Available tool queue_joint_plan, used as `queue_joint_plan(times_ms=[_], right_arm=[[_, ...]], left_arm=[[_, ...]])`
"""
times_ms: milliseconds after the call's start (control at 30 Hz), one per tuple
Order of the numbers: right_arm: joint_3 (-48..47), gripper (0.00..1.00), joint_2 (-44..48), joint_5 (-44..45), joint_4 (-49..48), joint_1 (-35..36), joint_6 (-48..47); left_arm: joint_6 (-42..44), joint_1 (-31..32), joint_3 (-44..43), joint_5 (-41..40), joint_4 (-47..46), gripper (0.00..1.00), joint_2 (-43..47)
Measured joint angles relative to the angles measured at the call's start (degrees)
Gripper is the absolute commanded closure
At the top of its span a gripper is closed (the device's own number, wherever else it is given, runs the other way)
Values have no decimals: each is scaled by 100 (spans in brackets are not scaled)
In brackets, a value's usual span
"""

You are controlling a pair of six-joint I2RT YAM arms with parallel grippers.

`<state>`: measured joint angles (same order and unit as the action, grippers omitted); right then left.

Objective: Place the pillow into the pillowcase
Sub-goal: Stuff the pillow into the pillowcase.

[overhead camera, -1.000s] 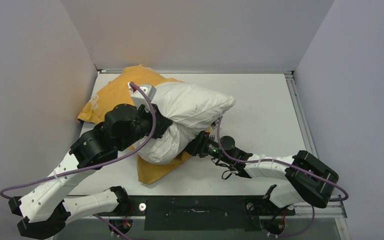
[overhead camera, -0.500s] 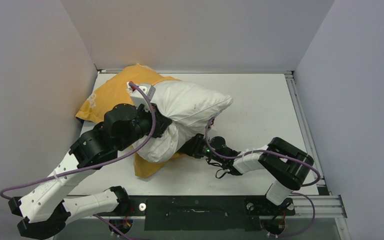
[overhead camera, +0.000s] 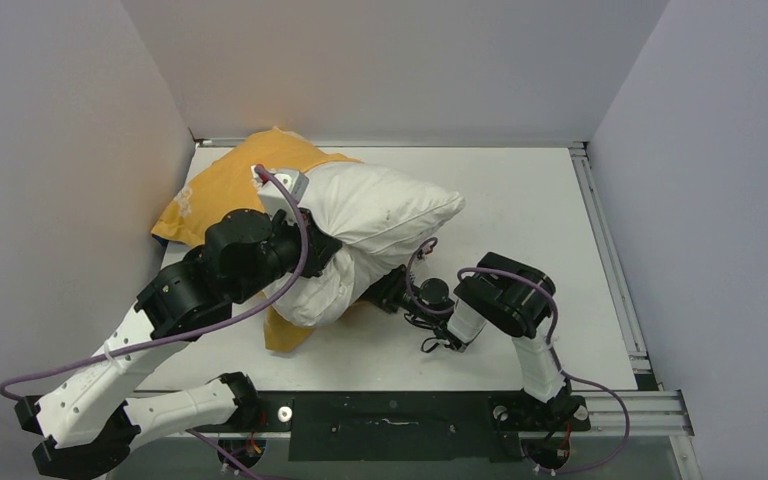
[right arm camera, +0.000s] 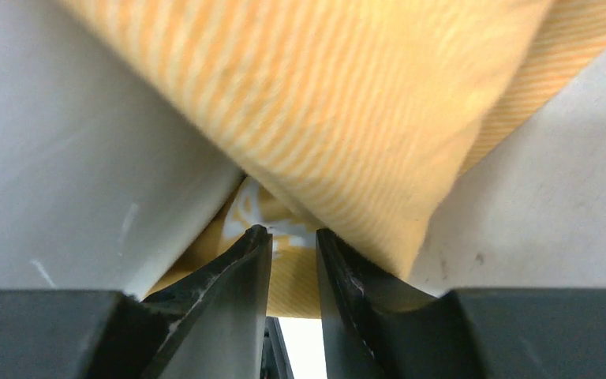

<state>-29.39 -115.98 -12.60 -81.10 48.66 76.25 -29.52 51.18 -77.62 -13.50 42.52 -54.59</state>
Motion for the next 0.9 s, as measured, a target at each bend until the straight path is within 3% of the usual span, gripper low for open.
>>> queue_joint_plan(times_ms=[167, 467, 900], right_arm=[[-247, 72, -518, -61, -284, -155, 511], [149, 85, -367, -74, -389, -168, 688], [-109, 86, -94, -94, -400, 13, 973]], left_arm=[[0, 0, 0, 0, 83, 100, 46], [20, 0, 0, -28, 114, 100, 70], [20, 0, 0, -114, 146, 100, 129]])
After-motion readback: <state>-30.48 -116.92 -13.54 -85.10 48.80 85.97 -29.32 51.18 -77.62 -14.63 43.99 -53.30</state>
